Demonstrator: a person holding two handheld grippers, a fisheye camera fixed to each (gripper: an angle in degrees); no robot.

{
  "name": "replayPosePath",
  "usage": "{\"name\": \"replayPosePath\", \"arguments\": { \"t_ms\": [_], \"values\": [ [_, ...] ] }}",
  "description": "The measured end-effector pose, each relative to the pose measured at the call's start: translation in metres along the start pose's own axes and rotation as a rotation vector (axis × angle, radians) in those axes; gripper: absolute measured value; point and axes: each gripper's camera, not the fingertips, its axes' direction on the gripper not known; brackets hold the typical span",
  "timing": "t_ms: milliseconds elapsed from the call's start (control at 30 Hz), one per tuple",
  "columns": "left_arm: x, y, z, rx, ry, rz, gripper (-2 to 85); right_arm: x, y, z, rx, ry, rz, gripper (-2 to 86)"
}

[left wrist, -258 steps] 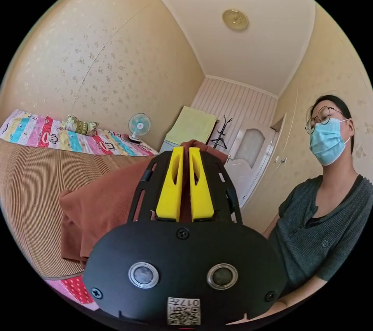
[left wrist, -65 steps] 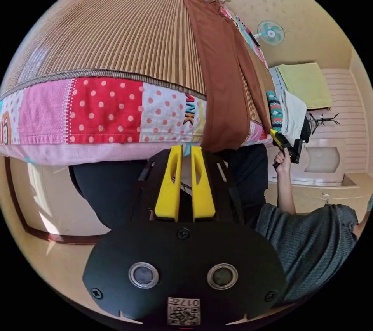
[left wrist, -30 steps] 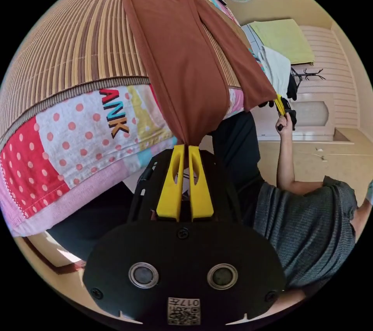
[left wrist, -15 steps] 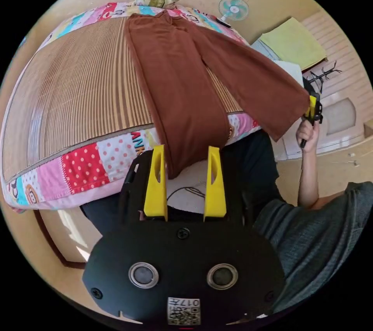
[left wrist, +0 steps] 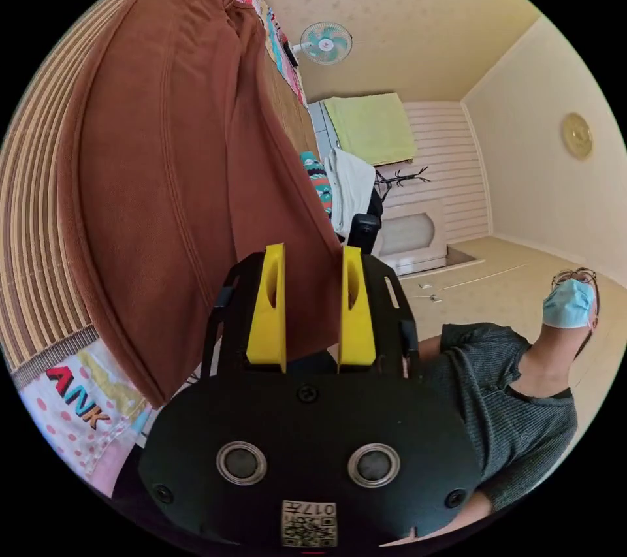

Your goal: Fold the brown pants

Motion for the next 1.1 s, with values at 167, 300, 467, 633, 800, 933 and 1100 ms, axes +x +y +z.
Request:
{"name": "replayPosePath", "arguments": {
  "t_ms": [167,300,467,633,800,933,1100],
  "values": [
    [-0.006,0.004,0.002,-0.130,-0.116,0.011,17.2,0.037,-0.003,0.044,-0.066,-0.019,-0.012,3.0],
    [0.007,0.008,0.028,-0.238,-0.138,0.073,10.8,0.083,-0.018,0.097,-0.206,0.013,0.040,2.5],
    [0.026,0.023,0.060,-0.310,-0.321,0.182,-0.1,0.123,-0.036,0.076,-0.519,0.047,0.019,1.6],
    [0.027,0.027,0.067,-0.308,-0.308,0.208,-0.7,0.182,-0.123,-0.098,-0.118,0.580,0.222,1.7],
    [0.022,0.025,0.058,-0.317,-0.292,0.224,-0.8,0.209,-0.193,-0.206,0.433,0.927,0.369,7.1],
    [0.018,0.024,0.056,-0.332,-0.297,0.239,-0.8,0.236,-0.259,-0.210,0.450,1.023,0.383,16.4],
    [0.015,0.022,0.066,-0.333,-0.278,0.247,-0.8,0.263,-0.306,-0.171,0.279,1.239,0.439,5.6]
  ]
}}
